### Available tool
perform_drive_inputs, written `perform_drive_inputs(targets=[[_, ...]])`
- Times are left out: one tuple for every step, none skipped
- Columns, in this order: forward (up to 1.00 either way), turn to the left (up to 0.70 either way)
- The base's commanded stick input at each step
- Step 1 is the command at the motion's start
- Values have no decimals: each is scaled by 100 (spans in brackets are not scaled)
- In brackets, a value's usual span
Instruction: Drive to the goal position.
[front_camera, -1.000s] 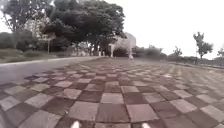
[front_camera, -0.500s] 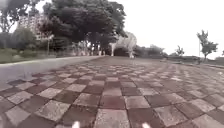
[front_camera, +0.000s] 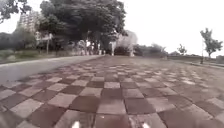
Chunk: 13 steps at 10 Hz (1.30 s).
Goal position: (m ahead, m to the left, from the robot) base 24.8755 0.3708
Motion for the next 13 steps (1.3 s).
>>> perform_drive_inputs(targets=[[100, 0], [100, 0], [100, 0], [100, 0], [100, 0], [100, 0], [100, 0], [100, 0], [100, 0], [100, 0], [100, 0], [100, 0], [100, 0]])
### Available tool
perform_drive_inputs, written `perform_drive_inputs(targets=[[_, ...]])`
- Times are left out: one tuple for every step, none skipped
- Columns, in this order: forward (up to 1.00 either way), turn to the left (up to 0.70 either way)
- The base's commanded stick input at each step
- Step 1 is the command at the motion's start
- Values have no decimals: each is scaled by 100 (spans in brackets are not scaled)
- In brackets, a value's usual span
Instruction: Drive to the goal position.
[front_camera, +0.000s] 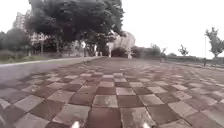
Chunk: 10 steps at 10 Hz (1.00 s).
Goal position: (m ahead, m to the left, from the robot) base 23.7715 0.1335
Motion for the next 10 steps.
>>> perform_drive_inputs(targets=[[100, 0], [100, 0], [100, 0], [100, 0], [100, 0], [100, 0], [100, 0], [100, 0], [100, 0], [100, 0]])
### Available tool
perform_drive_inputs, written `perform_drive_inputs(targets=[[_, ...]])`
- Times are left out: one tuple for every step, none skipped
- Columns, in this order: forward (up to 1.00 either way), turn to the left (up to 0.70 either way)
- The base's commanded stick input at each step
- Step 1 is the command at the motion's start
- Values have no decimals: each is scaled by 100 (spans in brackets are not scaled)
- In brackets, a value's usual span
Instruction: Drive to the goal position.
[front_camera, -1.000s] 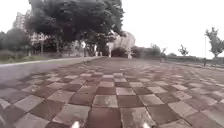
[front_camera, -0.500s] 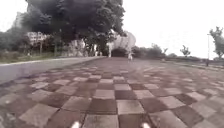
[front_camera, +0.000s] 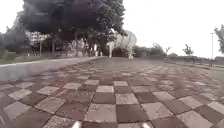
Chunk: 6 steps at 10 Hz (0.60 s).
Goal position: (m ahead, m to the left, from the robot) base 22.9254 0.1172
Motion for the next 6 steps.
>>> perform_drive_inputs(targets=[[100, 0], [100, 0], [100, 0], [100, 0], [100, 0], [100, 0]])
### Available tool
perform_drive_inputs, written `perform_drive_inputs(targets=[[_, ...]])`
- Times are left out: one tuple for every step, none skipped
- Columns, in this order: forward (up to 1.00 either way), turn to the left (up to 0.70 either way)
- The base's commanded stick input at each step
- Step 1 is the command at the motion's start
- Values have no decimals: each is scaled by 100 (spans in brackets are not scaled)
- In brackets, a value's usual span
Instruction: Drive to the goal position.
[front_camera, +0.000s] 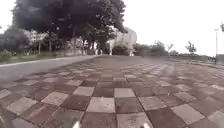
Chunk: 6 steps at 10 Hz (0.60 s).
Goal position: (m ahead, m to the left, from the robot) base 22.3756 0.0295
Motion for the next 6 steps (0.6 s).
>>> perform_drive_inputs(targets=[[100, 0], [100, 0], [100, 0], [100, 0], [100, 0], [100, 0]])
